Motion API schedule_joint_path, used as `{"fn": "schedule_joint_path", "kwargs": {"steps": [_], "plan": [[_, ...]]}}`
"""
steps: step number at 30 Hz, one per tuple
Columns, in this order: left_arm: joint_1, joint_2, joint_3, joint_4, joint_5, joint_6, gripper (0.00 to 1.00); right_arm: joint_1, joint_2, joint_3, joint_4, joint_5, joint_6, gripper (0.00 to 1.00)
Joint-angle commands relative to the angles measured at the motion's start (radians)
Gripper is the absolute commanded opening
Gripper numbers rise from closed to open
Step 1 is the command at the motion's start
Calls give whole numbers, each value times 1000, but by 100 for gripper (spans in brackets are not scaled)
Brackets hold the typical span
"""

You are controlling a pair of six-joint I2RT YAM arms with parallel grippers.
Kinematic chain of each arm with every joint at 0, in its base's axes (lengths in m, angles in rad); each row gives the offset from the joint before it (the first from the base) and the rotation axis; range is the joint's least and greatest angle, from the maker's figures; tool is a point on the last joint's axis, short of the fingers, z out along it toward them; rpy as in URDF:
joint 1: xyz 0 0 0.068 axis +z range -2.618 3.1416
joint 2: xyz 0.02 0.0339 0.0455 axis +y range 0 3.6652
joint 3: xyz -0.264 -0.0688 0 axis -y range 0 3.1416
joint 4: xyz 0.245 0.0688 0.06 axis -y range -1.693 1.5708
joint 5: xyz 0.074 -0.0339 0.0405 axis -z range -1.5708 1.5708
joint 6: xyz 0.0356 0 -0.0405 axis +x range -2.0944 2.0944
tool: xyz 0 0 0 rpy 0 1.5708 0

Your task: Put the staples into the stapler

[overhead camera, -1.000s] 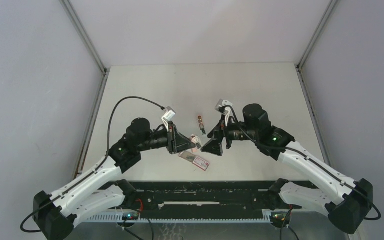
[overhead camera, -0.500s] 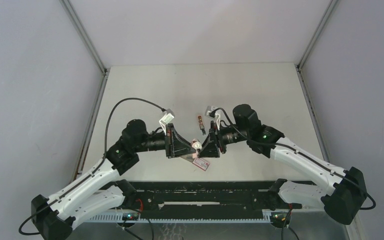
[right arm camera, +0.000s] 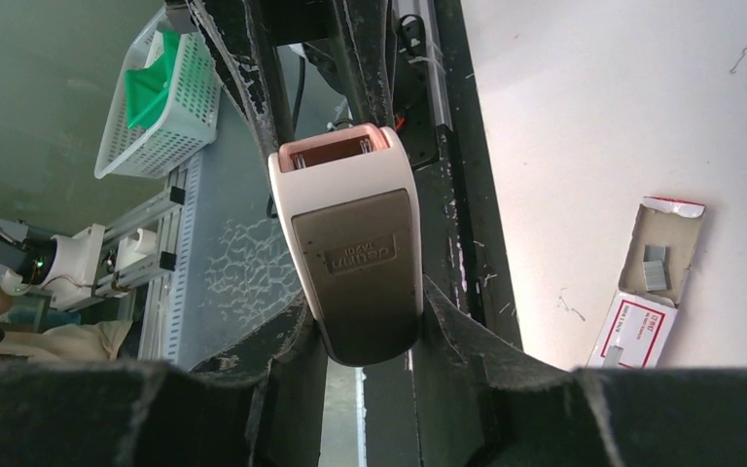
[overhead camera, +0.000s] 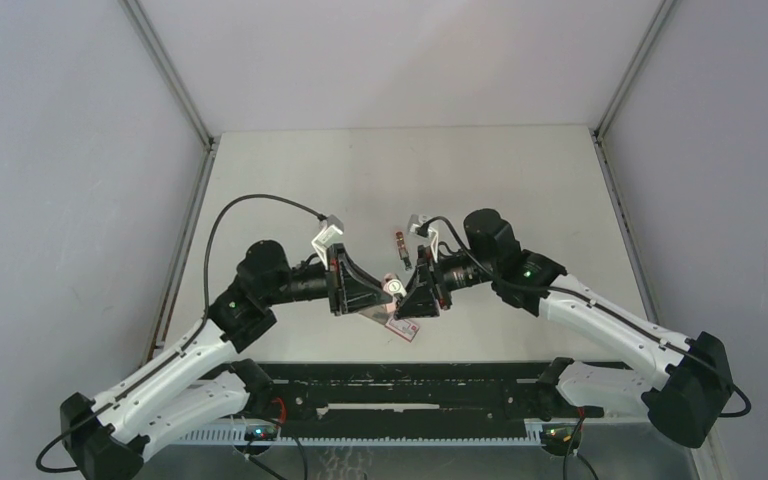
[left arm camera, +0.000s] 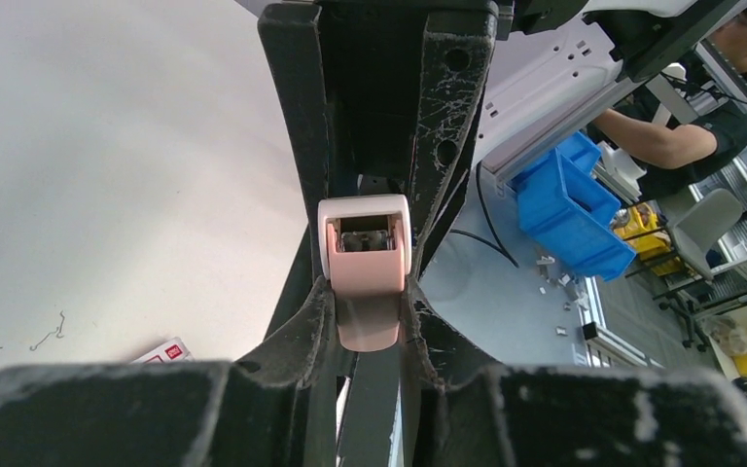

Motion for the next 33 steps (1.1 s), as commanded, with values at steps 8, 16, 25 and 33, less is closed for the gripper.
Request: {"fn": "schedule_joint_path", "kwargs": {"steps": [8,16,25,33], "plan": [[-47,-72,-24,-93,-428,230,81,-60,-54,5,-1,22,141,0],[-205,-176,-105,6,-636,401,84,-88,-76,6,18,64,288,0],[-348,-123,-119,84,-801,533,81,-122,-72,6,71,69,482,0],[-392,-76,-154,276,-847,578,81,-117,-67,5,83,88,574,0]]}}
